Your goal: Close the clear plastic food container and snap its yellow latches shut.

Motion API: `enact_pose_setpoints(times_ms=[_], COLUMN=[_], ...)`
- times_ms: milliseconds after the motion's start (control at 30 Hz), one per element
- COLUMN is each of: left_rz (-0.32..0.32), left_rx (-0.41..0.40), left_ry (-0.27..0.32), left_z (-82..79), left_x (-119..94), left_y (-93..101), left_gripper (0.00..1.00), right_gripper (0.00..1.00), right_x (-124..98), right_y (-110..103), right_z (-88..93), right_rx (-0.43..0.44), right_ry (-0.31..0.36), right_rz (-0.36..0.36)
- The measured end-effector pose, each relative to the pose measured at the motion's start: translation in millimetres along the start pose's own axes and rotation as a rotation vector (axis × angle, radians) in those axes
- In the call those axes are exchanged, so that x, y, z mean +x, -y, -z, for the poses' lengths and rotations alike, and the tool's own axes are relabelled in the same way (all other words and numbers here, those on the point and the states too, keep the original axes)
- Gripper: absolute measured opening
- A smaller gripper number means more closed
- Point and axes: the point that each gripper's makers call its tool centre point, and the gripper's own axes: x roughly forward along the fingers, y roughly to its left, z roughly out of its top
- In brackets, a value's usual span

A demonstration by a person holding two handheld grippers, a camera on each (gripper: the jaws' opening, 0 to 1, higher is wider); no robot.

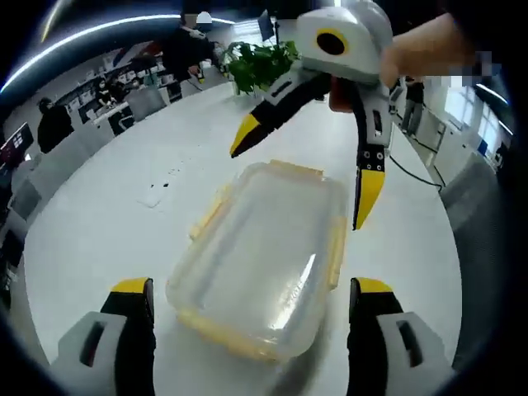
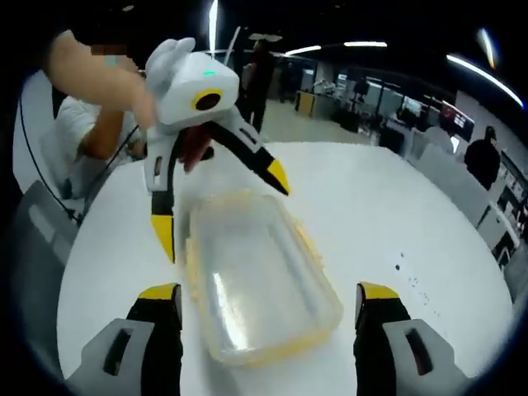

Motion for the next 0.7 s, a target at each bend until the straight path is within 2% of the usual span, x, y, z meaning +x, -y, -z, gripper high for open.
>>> enact_pose_setpoints(times_ms=[67, 133, 267, 367, 433, 533, 700], left_rz=[-0.044, -0.070, -0.091, -0.120, -0.145, -0.152, -0.158], left_rx=[0.000, -0.035, -0.114, -0.150, -0.182, -0.208, -0.242], left_ry=[0.044, 0.084, 0.155, 0.174, 0.198, 0.207, 0.218], left_z=[-1.0, -0.4, 0.0, 3.8, 5.1, 8.9, 13.2], left_x=[-2, -2, -1, -2, -3, -3, -4], left_y=[-1.3, -0.2, 5.5, 6.8, 6.5, 7.6, 9.4], left_gripper=[0.99, 0.99, 0.99, 0.99, 0.99, 0.99, 0.99], right_gripper=[0.90, 0.90, 0.91, 0.92, 0.93, 0.92, 0.91], right_x=[-2, -4, -8, -11, -14, -13, -15], right_y=[0, -1, -2, 1, 4, 0, -1], right_z=[-1.6, 1.3, 4.9, 9.9, 12.5, 19.1, 18.3], right_rx=[0.054, 0.056, 0.107, 0.195, 0.216, 0.209, 0.250], right_ry=[0.049, 0.065, 0.117, 0.157, 0.173, 0.152, 0.167], right_rz=[0.028, 0.063, 0.113, 0.172, 0.212, 0.224, 0.229])
